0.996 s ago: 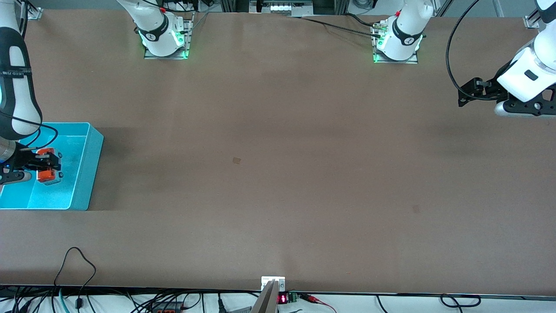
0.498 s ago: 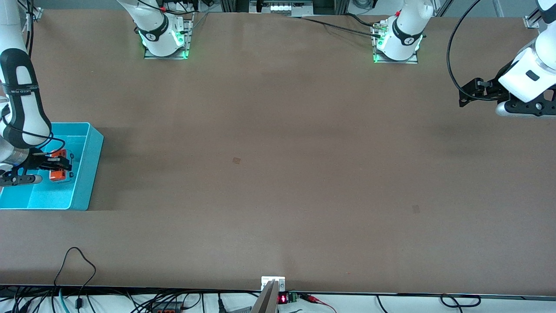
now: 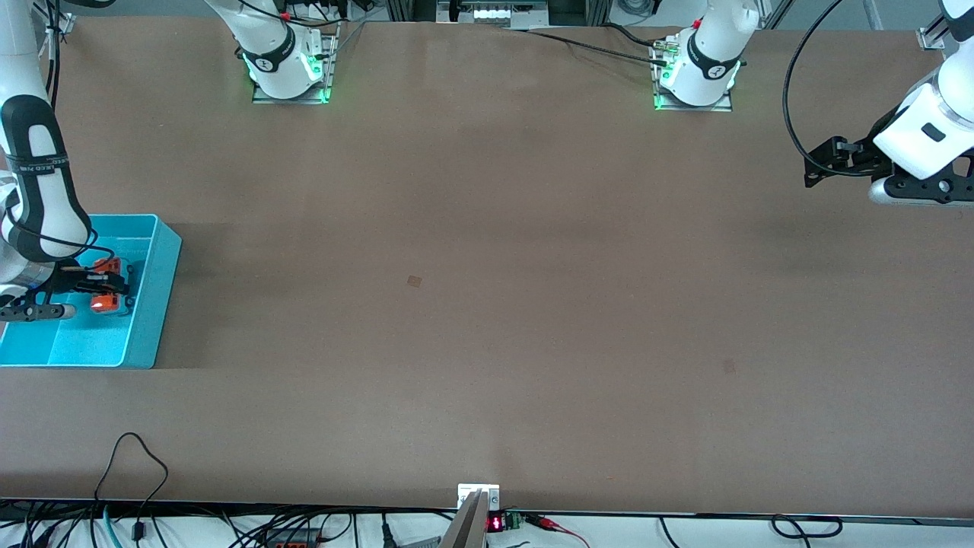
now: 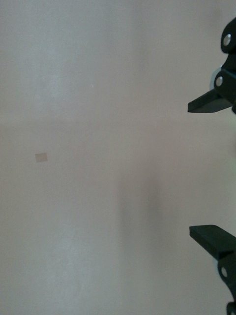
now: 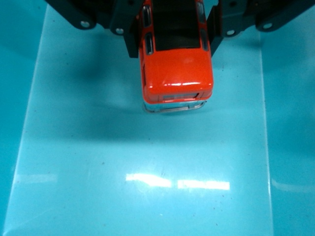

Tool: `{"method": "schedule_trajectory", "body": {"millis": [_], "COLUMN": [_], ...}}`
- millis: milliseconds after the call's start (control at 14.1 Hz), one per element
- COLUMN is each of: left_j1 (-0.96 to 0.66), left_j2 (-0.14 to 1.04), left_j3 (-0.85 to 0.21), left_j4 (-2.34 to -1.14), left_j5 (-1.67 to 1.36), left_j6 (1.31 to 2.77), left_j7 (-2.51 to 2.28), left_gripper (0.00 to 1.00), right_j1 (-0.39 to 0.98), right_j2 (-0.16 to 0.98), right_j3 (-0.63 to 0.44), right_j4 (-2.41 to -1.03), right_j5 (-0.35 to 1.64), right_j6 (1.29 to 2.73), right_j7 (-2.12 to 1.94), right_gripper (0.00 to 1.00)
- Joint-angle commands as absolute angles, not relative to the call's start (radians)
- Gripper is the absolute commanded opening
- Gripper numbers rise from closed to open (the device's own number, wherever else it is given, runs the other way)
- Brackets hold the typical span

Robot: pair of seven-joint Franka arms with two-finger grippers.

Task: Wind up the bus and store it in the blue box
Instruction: 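Lower the bus into the blue box and open the right gripper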

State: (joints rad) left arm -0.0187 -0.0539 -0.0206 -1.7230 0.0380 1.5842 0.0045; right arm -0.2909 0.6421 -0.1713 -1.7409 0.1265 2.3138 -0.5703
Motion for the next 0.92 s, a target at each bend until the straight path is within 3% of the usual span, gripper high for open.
{"method": "schedule_trajectory", "body": {"millis": [0,71,356,569,854], "left_j1": [-0.014,-0.014,-0.014,-0.014,-0.014], "left_j2": [-0.038,-0.038,-0.038,-0.038,-0.038], "left_j3": [-0.023,-0.023,-0.023,-0.023,-0.023], "left_j4": [-1.69,-1.69,-1.69,-1.69,-1.69], "left_j5": [0.038,0.038,0.038,0.038,0.038], "left_j6": [1.562,1.562,1.562,1.562,1.562], "left_j7": [0.021,0.021,0.021,0.021,0.021], "left_gripper": [1.0,1.0,1.0,1.0,1.0], "right_j1": [-0.299,-0.301,-0.302,-0.279,-0.242], "right_j2": [0.646,0.649,0.641,0.557,0.407], "right_j3": [-0.17,-0.17,-0.17,-0.164,-0.153], "right_j4": [-1.738,-1.738,-1.732,-1.727,-1.645], "right_j5": [0.149,0.15,0.149,0.129,0.063], "right_j6": [2.316,2.316,2.315,2.277,2.009], "right_j7": [-0.58,-0.58,-0.58,-0.572,-0.568], "right_gripper": [0.7,1.0,1.0,1.0,1.0]}}
